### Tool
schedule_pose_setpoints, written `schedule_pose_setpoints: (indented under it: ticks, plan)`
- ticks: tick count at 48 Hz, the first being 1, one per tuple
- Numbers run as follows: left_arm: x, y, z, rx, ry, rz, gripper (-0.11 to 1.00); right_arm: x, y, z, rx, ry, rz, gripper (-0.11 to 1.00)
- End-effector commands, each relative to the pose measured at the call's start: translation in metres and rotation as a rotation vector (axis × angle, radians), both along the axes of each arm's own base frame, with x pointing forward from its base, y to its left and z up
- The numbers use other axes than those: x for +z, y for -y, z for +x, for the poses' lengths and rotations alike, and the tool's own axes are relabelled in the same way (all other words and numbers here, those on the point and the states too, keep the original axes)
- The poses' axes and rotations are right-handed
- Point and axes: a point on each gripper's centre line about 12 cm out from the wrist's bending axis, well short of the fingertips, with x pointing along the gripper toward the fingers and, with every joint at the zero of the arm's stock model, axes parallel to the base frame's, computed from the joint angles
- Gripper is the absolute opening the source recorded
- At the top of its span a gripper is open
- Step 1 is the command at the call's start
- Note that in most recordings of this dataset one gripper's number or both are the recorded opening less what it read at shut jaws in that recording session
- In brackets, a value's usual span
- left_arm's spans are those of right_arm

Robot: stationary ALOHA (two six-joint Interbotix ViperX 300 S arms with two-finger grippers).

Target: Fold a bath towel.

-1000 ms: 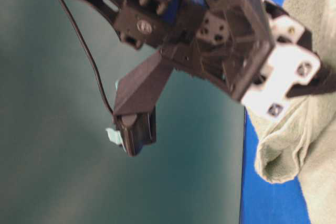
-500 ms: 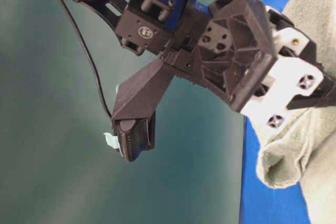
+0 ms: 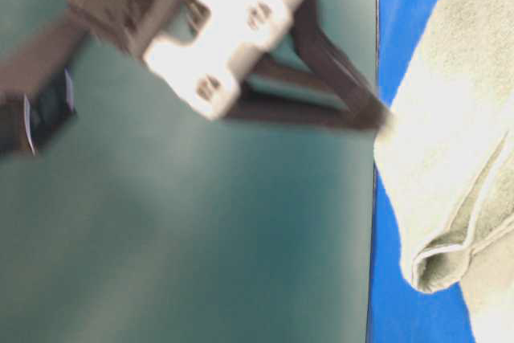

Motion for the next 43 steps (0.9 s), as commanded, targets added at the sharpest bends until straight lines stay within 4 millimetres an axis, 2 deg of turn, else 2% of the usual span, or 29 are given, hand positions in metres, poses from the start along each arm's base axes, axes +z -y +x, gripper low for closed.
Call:
schedule_pose_setpoints:
  ticks: [1,7,12,16,22,27,36,43]
  plan:
    - [0.017,0.015,0.007,-0.143,0.1,0.065,0.86,0.02,0.012,-0.017,-0.022,0.032,-0.011,0.65]
    - [0.026,0.043,0.005,-0.417,0.236,0.222,0.86,0.017,0.026,-0.037,-0.044,0.031,-0.008,0.65]
    - [0.033,0.064,0.003,-0.579,0.351,0.302,0.86,0.016,0.035,-0.048,-0.058,0.034,-0.011,0.64]
    - [0.036,0.076,0.002,-0.642,0.406,0.32,0.85,0.015,0.043,-0.054,-0.078,0.03,-0.014,0.64]
    - [0.031,0.082,0.007,-0.648,0.39,0.305,0.83,0.014,0.054,-0.062,-0.104,0.026,-0.023,0.64]
    - [0.016,0.09,0.02,-0.655,0.326,0.303,0.83,0.011,0.062,-0.068,-0.122,0.021,-0.032,0.64]
    - [-0.035,0.123,0.058,-0.669,0.115,0.275,0.83,0.005,0.075,-0.078,-0.154,0.003,-0.041,0.64]
    - [-0.065,0.139,0.083,-0.679,0.005,0.302,0.83,0.002,0.079,-0.082,-0.162,-0.003,-0.051,0.64]
